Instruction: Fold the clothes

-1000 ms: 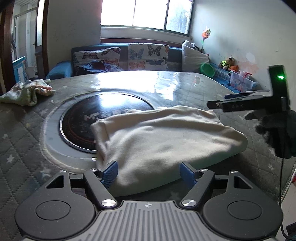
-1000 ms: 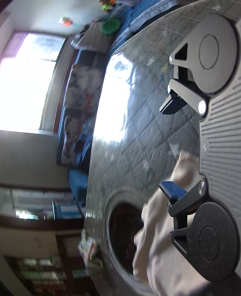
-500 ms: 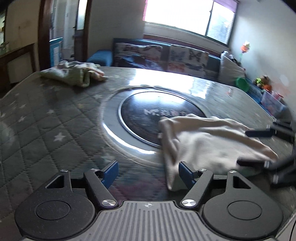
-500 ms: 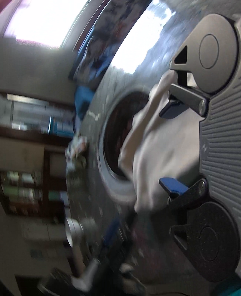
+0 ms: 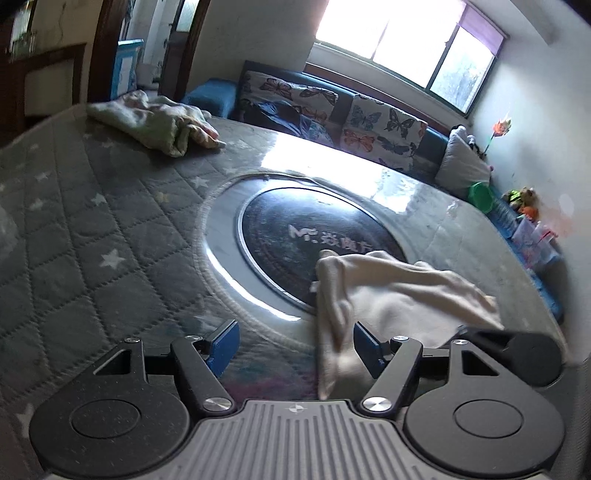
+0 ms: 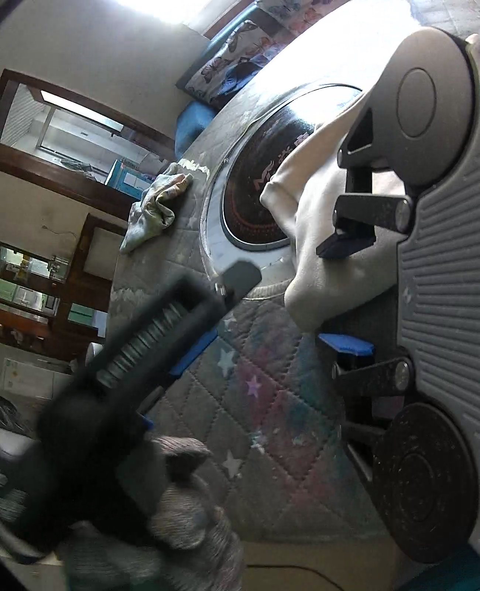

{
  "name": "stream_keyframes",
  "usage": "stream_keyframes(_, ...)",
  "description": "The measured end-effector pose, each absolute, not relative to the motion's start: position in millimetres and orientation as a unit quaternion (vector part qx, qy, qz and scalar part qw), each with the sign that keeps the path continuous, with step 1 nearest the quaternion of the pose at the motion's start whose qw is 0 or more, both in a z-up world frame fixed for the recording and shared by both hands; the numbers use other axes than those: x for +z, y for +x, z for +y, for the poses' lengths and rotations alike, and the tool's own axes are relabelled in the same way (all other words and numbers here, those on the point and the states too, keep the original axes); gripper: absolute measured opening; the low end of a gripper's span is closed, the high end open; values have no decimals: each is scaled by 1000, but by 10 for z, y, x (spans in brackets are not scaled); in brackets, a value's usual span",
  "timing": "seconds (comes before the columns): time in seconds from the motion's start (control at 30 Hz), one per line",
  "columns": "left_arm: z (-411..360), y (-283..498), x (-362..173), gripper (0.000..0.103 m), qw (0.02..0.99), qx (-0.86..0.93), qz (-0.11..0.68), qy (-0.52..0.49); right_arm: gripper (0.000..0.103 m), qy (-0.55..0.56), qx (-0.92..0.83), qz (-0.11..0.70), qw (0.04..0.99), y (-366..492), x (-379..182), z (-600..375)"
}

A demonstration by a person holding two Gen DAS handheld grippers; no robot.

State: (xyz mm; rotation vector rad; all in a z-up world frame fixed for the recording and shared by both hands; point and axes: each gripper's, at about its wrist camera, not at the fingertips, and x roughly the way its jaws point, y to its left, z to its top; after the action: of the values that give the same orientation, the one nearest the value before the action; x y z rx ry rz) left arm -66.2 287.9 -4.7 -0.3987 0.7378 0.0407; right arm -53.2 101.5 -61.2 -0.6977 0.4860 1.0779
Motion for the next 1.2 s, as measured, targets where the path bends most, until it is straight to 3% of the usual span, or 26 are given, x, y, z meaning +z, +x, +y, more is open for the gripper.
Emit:
stream_keyframes(0.1, 2859, -610, -43, 72, 908, 6, 360, -216, 21, -314, 488, 225, 783, -506, -633, 1011)
stream_keyframes(0.2, 2843, -539, -62, 72, 898, -4, 364, -246, 12, -266, 491, 242, 794, -403, -547, 912)
stream_keyframes(0.4, 2840, -355, -117, 73, 867, -18, 375, -328, 10, -164, 496, 273, 808, -202, -345, 667)
stream_keyframes(0.7, 2747, -68, -279, 71, 820, -30, 408, -401, 9, -106, 505, 264, 814, -164, -167, 353)
stream_keyframes(0.77, 2721, -19, -361, 61, 805, -35, 419, -418, 9, -99, 511, 263, 813, -170, -146, 297)
stream_keyframes(0.83, 2705, 18, -438, 42, 794, -39, 427, -430, 9, -97, 516, 262, 810, -191, -141, 263)
stream_keyframes(0.93, 2686, 52, -506, 24, 790, -36, 436, -431, 9, -96, 521, 269, 804, -221, -182, 216)
stream_keyframes(1.2, 2674, 70, -473, 20, 803, -30, 438, -402, 20, -72, 483, 277, 828, -145, -192, -144)
